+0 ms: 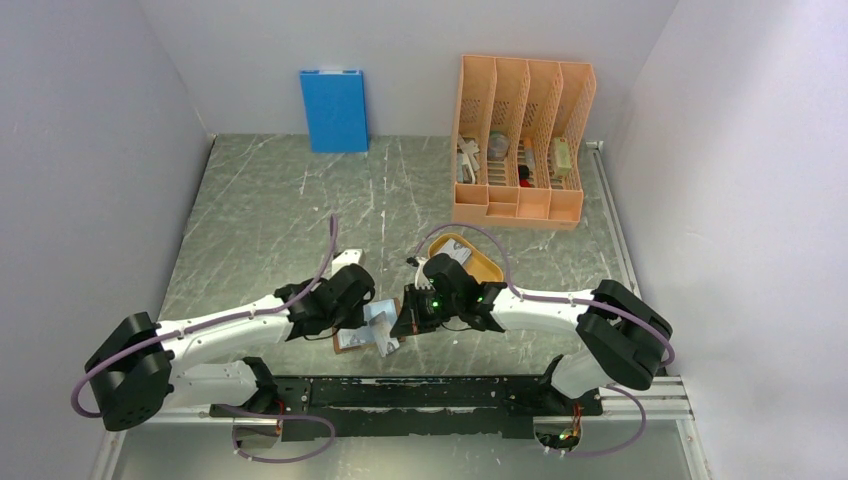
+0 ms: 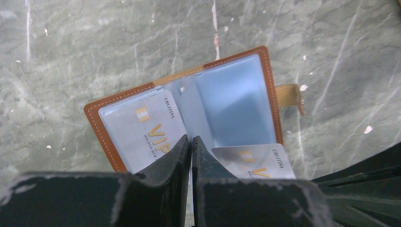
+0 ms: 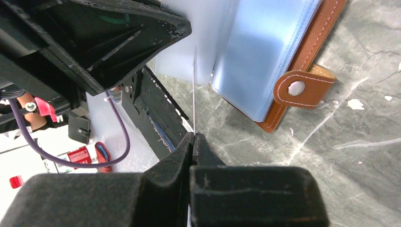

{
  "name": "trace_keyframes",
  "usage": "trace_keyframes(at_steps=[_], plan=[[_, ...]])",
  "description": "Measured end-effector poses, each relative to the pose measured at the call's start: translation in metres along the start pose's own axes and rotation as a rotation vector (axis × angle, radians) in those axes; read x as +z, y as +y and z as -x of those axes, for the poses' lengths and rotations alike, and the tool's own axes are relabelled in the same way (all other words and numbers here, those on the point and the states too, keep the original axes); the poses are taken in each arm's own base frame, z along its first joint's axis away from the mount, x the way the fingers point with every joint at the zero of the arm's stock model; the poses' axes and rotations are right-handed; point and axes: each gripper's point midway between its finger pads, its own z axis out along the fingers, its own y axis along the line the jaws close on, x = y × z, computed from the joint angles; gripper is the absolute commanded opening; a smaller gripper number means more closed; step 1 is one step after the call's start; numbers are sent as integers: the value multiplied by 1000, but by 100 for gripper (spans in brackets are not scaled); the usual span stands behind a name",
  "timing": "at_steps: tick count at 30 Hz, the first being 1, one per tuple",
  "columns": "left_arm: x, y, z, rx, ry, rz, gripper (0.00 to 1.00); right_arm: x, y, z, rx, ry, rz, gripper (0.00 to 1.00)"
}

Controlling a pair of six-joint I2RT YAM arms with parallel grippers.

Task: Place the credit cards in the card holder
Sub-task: Turn over the card slot in the card holder.

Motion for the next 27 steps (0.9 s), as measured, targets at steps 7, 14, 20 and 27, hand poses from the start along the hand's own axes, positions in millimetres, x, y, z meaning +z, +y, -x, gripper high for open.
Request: trace_keyframes(at_steps=[7, 14, 20, 27], plan=[[5, 10, -12, 9, 26, 27, 30, 0, -2, -2, -1, 1, -15, 0], [7, 9, -13, 11, 31, 27, 43, 1, -5, -5, -4, 6, -35, 0], [7, 8, -12, 9, 29, 20, 45, 2, -10, -4, 0, -6, -62, 0], [-5, 1, -1, -10, -9, -19, 43, 1, -14, -5, 5, -5, -79, 0]])
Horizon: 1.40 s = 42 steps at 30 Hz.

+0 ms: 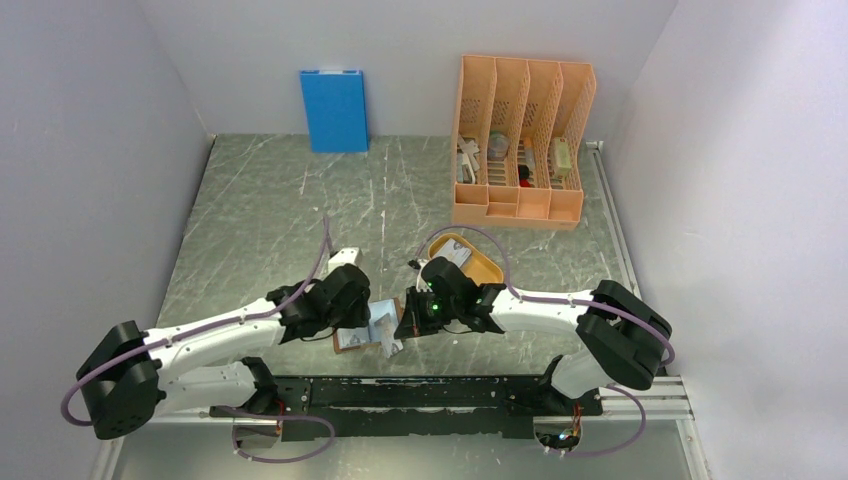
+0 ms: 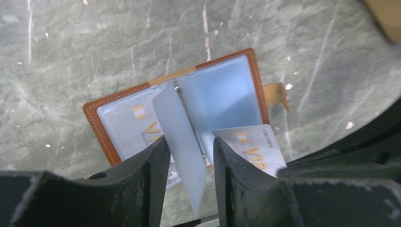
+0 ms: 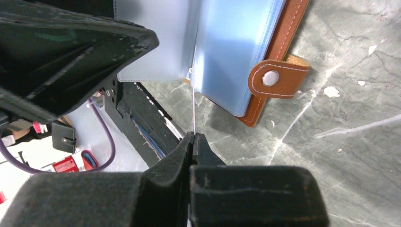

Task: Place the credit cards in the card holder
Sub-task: Turn over the card slot in the card holder.

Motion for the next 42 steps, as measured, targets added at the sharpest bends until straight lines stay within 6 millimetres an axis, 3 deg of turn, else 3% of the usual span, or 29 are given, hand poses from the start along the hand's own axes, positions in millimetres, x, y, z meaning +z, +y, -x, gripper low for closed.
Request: trace_keyframes(at_steps=[9, 16, 24, 42], plan=[[-13, -10, 14, -21, -45, -48, 26, 0, 0, 0, 1, -1, -2, 0], [-9, -8, 11, -15, -31, -33, 22, 0, 0, 0, 0, 0, -1, 0], [1, -6, 5, -5, -10, -12, 6, 0, 0, 0, 1, 0, -1, 0], [17, 9, -14, 18, 32, 40, 5, 0, -2, -2, 3, 6, -8, 0]])
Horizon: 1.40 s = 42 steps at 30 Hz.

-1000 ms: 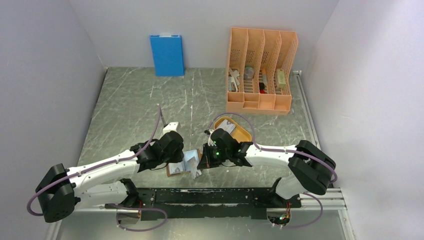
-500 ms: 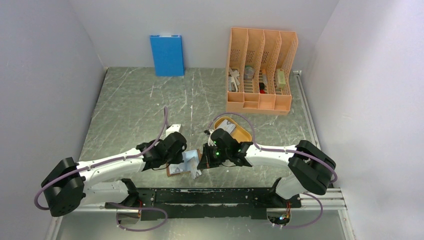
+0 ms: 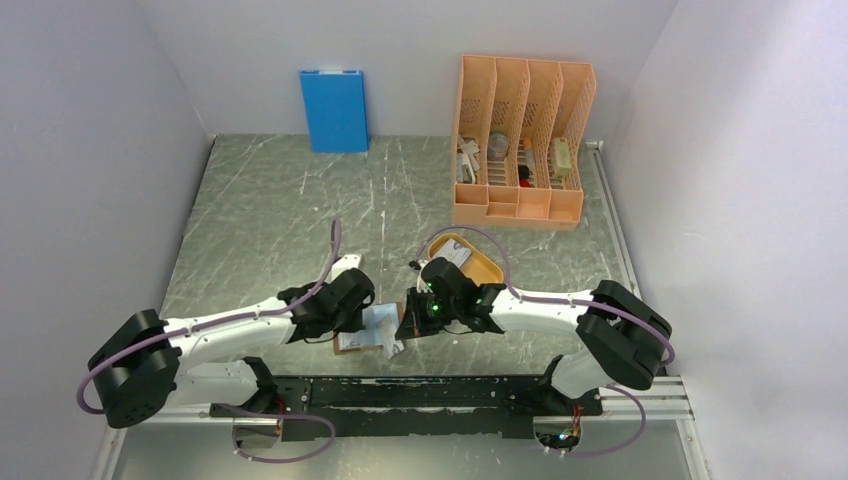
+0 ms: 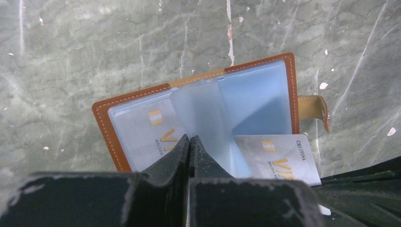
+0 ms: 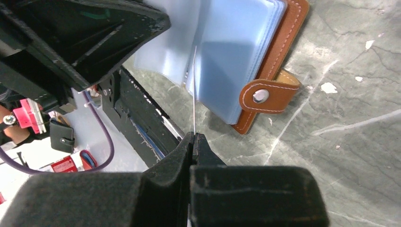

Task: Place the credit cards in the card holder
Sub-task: Turn over the card slot in the card holder, then insert the credit card into the card holder.

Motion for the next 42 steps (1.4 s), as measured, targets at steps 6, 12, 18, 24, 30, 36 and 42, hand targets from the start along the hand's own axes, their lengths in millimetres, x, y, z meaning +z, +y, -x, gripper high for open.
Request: trace_keyframes(at_steps=[6, 12, 18, 24, 30, 36, 42], plan=[[-11, 9, 8, -7, -39, 31, 5, 0, -3, 1, 4, -7, -17, 0], [-16, 20, 11, -25, -56, 82, 13, 1, -1, 2, 7, -13, -8, 0], [-17, 30, 8, -43, -53, 129, 40, 1, 4, 5, 9, -22, 12, 0], [-18, 38, 5, -48, -45, 163, 47, 4, 11, 7, 13, -22, 48, 0], [-20, 47, 4, -49, -52, 205, 42, 14, 12, 6, 33, 1, 59, 0], [-23, 56, 4, -85, -69, 247, 42, 23, 16, 8, 52, 18, 83, 0], [-25, 65, -2, -133, -73, 269, 42, 30, 19, 8, 67, 34, 103, 0]])
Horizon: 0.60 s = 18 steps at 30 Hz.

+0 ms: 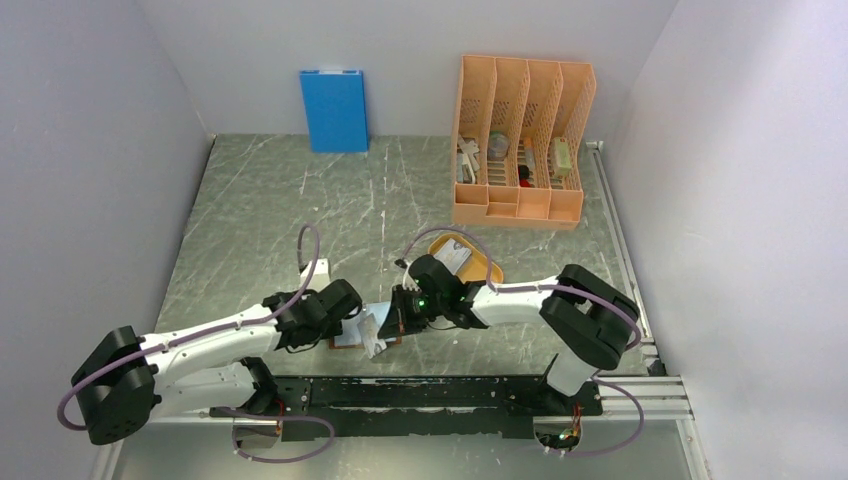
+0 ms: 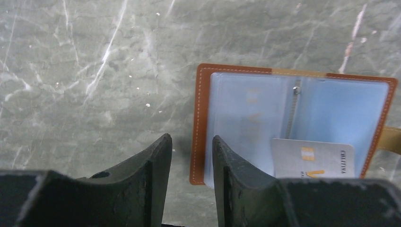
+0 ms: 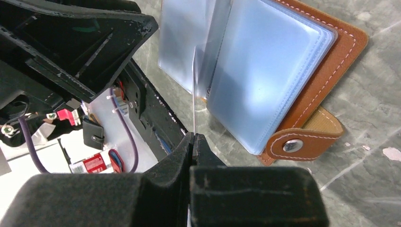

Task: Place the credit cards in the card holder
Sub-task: Insert the credit card into the card holder.

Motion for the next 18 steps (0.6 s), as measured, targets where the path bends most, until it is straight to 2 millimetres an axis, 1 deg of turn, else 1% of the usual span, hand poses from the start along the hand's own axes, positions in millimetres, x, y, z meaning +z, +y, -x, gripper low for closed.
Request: trace_keyframes(at_steps=[5, 8, 15, 18], plan=[[6, 12, -12, -11, 21, 33, 42, 4, -1, -2, 19, 10, 7, 0], [8, 16, -16, -18, 28, 47, 42, 4, 2, 1, 19, 1, 18, 0], [8, 17, -17, -45, 30, 54, 41, -11, 19, 11, -1, -55, 57, 0], [8, 17, -17, -56, 30, 56, 40, -11, 18, 12, 1, -58, 56, 0]])
